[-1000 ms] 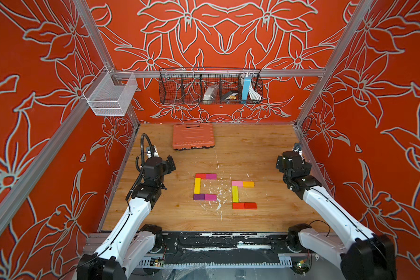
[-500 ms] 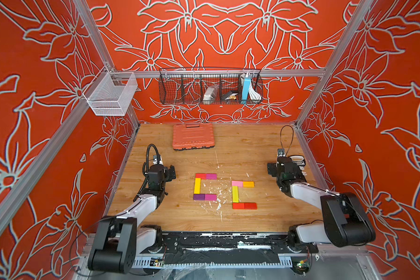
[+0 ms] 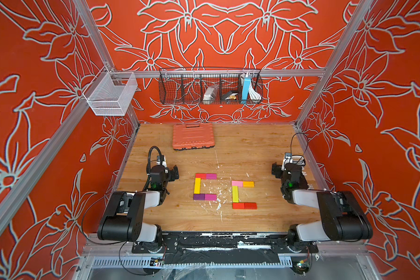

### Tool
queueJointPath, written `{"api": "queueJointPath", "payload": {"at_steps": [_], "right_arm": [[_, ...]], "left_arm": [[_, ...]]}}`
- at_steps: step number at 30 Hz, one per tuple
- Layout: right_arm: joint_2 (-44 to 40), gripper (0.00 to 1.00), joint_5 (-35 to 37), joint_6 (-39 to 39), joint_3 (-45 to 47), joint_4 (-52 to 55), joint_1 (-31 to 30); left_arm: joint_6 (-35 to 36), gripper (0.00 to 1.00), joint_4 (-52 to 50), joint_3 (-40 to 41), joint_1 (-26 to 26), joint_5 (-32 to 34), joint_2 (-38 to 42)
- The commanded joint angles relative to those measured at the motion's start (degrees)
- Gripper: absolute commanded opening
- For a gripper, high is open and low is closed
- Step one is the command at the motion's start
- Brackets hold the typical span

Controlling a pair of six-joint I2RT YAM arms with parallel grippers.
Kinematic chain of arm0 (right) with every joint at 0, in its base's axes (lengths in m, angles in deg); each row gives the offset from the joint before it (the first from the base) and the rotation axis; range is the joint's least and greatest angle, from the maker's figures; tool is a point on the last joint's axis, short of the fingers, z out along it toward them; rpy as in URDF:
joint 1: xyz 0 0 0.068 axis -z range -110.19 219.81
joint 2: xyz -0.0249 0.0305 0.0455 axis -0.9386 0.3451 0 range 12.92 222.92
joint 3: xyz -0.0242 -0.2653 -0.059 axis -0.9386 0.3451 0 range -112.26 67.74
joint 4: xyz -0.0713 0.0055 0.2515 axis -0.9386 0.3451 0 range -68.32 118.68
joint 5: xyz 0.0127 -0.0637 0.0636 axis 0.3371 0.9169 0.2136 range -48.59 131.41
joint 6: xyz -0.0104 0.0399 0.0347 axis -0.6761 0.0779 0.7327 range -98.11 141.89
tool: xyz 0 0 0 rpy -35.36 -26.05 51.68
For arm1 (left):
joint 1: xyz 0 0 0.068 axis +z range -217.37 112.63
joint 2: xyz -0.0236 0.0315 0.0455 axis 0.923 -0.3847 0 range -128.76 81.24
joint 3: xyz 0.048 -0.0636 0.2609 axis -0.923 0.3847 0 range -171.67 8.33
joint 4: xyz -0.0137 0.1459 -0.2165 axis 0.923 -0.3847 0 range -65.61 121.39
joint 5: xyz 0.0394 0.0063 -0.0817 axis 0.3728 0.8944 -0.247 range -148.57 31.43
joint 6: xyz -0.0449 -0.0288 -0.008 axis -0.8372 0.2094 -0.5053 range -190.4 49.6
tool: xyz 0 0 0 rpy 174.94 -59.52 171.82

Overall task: Assemble the letter c with building blocks
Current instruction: Reset both arms

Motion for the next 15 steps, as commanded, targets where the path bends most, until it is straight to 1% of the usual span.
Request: {"api": "queueJointPath", "payload": {"at_steps": [1, 5, 10, 15], "right_arm": [[-0.4, 0.98, -0.6, 0.3, 0.9, -1.9, -0.2], [-0.3, 0.98, -0.6, 0.2, 0.9, -2.2, -0.3], [1.0, 0.98, -1.6, 0.8, -1.1, 0.3, 0.2], [-0.4, 0.98, -1.7, 0.5, 0.6, -1.4, 0.2]], "left_arm": [[1.1, 0.98, 2.1, -0.2, 0.4, -1.1, 0.8], [1.1, 0.98, 2.4, -0.2, 0.4, -1.1, 0.6], [1.1, 0.98, 2.3, -0.2, 0.4, -1.1, 0.7], [1.1, 0.98, 2.3, -0.1, 0.4, -1.1, 0.6]]}}
